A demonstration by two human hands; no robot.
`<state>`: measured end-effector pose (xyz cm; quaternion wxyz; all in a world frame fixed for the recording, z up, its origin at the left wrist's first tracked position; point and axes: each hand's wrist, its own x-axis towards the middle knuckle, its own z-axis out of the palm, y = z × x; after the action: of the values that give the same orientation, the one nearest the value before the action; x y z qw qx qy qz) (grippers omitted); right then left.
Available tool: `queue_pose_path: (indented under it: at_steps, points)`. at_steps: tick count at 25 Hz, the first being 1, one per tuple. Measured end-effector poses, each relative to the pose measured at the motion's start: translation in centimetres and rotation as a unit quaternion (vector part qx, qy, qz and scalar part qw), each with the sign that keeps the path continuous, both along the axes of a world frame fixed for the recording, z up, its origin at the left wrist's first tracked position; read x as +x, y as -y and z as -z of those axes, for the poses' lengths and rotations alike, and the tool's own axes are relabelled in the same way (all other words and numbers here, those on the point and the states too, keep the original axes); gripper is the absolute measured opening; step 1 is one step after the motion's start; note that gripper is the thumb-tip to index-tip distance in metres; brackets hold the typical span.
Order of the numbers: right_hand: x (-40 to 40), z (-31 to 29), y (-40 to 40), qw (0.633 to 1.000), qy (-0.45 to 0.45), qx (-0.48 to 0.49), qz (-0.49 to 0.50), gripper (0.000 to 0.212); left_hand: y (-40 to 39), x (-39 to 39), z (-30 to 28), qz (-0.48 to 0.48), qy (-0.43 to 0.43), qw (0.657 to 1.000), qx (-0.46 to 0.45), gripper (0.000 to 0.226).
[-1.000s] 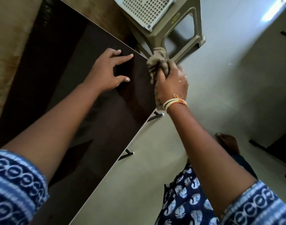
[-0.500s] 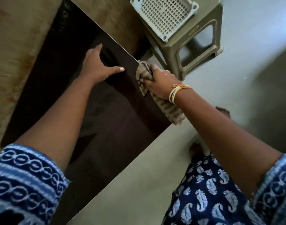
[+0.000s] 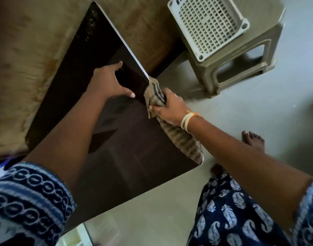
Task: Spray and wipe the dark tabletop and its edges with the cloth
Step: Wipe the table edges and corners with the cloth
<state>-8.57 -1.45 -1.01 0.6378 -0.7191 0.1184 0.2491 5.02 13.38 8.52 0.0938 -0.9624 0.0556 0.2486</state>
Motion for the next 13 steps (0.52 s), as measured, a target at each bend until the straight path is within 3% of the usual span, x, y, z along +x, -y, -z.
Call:
queue_pose_path:
  at_steps: [6, 13]
  points:
    - [-4.2, -0.8, 1.1, 0.999, -0.032, -0.003, -0.003, 0.053, -0.6, 0.0, 0.0, -0.025, 0.001, 0.999, -0.028, 0.12]
    - [8.6, -0.1, -1.9, 1.0, -0.023, 0.007, 0.009, 0.059, -1.6, 0.3, 0.4, -0.005, -0.003, 0.999, -0.043, 0.119]
